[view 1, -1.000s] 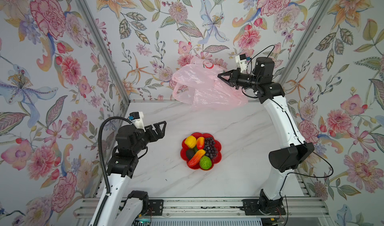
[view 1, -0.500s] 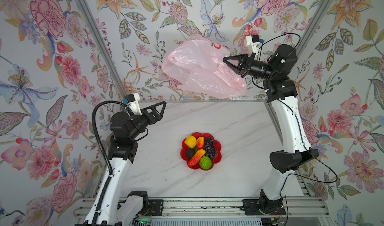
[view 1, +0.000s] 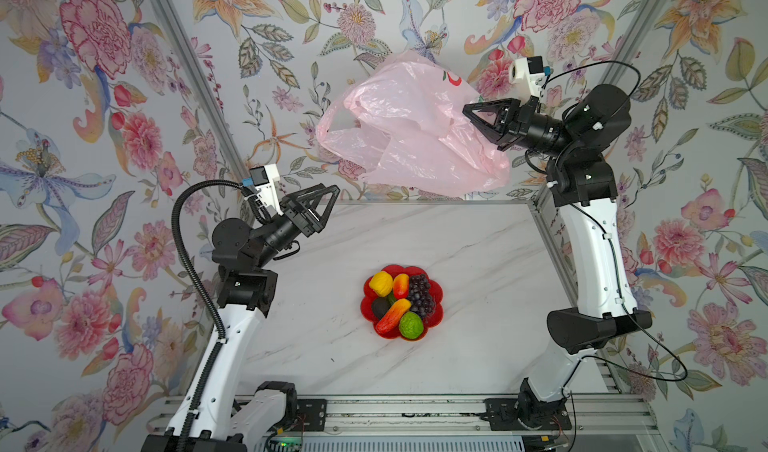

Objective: Place the fruits into the plastic bag
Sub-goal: 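Raise the left gripper to the bag's other edge while the right holds it up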

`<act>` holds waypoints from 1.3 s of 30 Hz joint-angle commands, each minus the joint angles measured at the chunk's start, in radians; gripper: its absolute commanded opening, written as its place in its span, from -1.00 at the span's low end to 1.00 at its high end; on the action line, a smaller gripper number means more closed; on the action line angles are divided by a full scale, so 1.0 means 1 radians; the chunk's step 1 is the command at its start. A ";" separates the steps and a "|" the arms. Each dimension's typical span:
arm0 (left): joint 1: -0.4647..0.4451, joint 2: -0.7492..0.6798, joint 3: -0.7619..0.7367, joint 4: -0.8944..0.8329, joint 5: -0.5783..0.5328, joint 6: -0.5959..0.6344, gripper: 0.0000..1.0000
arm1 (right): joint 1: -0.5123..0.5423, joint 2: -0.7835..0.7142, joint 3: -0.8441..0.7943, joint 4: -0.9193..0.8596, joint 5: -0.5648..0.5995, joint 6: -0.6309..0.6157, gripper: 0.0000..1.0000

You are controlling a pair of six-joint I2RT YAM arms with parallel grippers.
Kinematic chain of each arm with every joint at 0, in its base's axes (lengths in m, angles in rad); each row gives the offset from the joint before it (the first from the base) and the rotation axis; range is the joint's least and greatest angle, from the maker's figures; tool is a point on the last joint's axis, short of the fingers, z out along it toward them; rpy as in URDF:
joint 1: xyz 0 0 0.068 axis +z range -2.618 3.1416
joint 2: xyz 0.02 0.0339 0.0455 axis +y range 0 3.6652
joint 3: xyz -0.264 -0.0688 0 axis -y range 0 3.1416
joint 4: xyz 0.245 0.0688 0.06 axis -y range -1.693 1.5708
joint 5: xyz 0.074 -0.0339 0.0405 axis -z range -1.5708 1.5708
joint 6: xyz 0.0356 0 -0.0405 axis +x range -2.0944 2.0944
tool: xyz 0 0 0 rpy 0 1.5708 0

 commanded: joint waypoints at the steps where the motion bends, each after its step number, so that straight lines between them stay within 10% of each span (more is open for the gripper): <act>1: -0.014 0.034 0.063 0.037 0.032 -0.002 0.99 | 0.012 -0.061 -0.036 0.016 -0.046 -0.021 -1.00; 18: 0.013 0.192 0.203 0.060 -0.005 -0.042 0.88 | 0.017 -0.235 -0.265 0.017 -0.119 -0.056 -1.00; 30: 0.018 0.268 0.213 0.166 0.006 -0.103 -0.82 | -0.004 -0.292 -0.471 0.146 -0.146 -0.013 -1.00; 32: 0.018 0.272 0.211 0.155 0.009 -0.093 -0.67 | -0.015 -0.302 -0.504 0.188 -0.136 0.010 -1.00; 35: 0.024 0.249 0.230 -0.042 -0.017 0.047 0.45 | -0.035 -0.304 -0.524 0.249 -0.133 0.055 -1.00; 39: 0.029 0.196 0.319 -0.505 -0.194 0.394 0.89 | -0.051 -0.290 -0.491 0.255 -0.152 0.073 -1.00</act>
